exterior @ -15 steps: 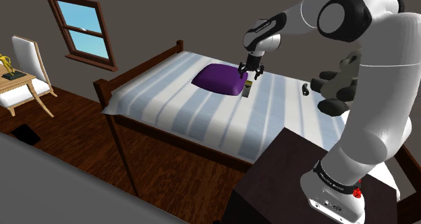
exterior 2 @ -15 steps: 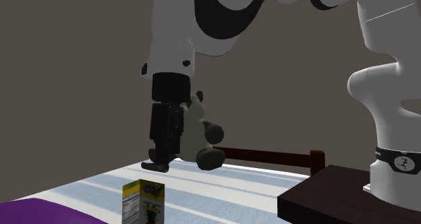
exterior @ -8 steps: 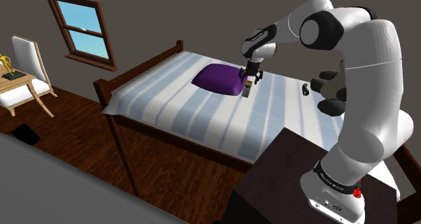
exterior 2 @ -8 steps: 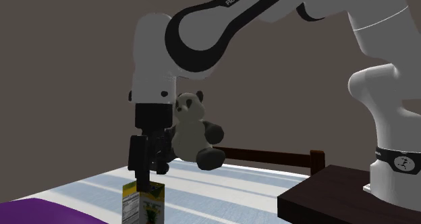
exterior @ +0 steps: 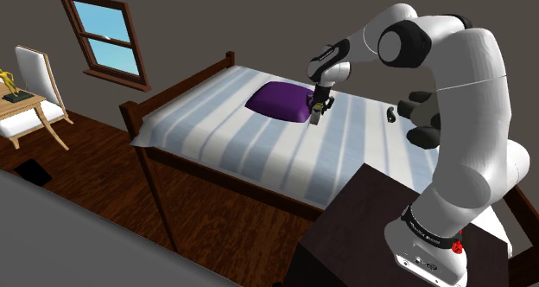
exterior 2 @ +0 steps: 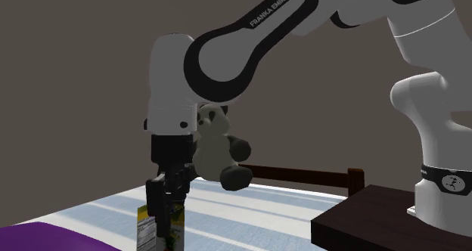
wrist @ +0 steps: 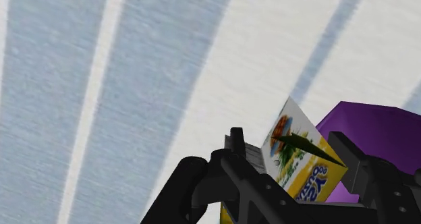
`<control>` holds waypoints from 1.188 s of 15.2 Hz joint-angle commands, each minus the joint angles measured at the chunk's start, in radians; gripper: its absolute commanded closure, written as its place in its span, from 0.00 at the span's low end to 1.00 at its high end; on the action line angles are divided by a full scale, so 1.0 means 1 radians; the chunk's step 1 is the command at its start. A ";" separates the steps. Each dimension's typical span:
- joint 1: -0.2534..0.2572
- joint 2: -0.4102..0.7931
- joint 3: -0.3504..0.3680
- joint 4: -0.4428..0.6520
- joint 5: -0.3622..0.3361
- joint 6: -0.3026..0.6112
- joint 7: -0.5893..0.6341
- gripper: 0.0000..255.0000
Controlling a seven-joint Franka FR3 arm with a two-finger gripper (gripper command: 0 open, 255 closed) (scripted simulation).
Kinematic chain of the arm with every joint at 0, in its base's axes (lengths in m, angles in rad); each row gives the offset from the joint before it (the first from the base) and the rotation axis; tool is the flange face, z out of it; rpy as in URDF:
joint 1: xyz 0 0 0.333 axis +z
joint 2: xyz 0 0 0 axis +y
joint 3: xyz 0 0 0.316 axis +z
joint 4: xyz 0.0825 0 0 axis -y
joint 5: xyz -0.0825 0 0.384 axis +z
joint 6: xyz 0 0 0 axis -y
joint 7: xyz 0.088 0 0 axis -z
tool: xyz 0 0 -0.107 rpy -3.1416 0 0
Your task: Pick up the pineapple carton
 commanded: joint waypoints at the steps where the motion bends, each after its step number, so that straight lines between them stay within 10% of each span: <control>1: 0.000 0.001 0.000 0.000 0.000 0.001 0.000 1.00; 18: 0.011 -0.074 -0.017 0.007 -0.022 -0.080 0.012 1.00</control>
